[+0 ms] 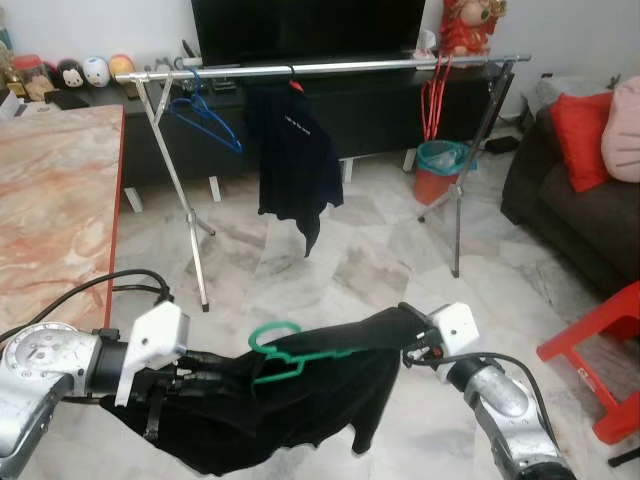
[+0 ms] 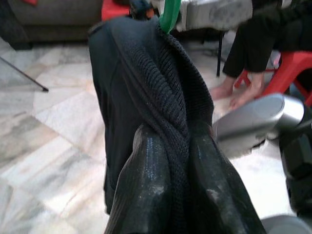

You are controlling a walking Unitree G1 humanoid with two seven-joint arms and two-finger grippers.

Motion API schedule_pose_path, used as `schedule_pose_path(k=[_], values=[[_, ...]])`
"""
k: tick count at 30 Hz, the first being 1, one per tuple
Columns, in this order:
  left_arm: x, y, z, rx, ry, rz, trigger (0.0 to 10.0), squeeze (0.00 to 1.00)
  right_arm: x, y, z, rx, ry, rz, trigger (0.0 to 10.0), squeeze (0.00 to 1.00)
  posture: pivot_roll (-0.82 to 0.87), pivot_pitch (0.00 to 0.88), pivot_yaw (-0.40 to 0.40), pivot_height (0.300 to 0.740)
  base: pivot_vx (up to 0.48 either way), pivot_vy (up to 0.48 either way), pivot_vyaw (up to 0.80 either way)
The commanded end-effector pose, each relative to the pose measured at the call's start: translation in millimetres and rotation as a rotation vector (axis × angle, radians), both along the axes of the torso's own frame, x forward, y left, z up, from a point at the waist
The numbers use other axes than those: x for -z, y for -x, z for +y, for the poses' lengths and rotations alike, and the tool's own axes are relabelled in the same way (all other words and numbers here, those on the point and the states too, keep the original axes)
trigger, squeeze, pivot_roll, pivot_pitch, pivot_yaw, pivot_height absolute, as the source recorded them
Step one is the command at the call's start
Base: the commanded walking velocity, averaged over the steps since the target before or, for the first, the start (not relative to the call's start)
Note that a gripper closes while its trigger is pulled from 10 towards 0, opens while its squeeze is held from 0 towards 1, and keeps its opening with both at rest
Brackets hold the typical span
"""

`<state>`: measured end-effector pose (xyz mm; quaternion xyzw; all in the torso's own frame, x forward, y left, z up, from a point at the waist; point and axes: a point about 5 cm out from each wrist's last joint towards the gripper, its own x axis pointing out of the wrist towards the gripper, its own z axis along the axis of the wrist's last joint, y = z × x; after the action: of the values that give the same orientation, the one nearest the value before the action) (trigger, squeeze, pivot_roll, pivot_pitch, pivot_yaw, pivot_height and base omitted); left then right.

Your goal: Hang hanger

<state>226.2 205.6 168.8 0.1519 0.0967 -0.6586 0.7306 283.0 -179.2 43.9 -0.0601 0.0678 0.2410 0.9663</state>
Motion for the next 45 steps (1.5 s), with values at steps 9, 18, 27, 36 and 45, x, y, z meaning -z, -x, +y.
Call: schedule_pose_path(k=[9, 18, 27, 36, 45], values=[[-24, 15.4, 7.1, 0.147, 0.028, -0.004, 10.0, 0.0, 9, 5.7, -54.0, 0.252, -0.108, 0.108, 0.0, 0.0, 0.02, 0.0, -0.042, 0.74, 0.0, 0.0, 0.0], [-21, 27.1, -1.0, 0.245, -0.094, -0.016, 10.0, 0.0, 7, 1.3, -59.1, 0.255, -0.137, 0.124, 0.0, 0.0, 0.02, 0.0, -0.046, 0.74, 0.0, 0.0, 0.0], [-41, 24.8, -13.8, 0.238, 0.033, -0.094, 10.0, 0.0, 12, -1.2, -56.5, 0.26, -0.249, 0.206, 0.0, 0.0, 0.03, 0.0, -0.051, 0.74, 0.0, 0.0, 0.0], [-52, 26.4, -19.7, 0.256, 0.09, -0.129, 10.0, 0.0, 33, 6.7, -56.6, 0.389, -0.423, 0.385, 0.0, 0.0, 0.03, 0.0, -0.054, 0.74, 0.0, 0.0, 0.0], [-50, 26.8, -26.9, 0.261, 0.105, -0.117, 10.0, 0.0, 21, -3.3, -46.8, 0.337, -0.375, 0.291, 10.0, 0.0, 0.04, 0.0, -0.049, 0.74, 0.0, 0.0, 0.0]])
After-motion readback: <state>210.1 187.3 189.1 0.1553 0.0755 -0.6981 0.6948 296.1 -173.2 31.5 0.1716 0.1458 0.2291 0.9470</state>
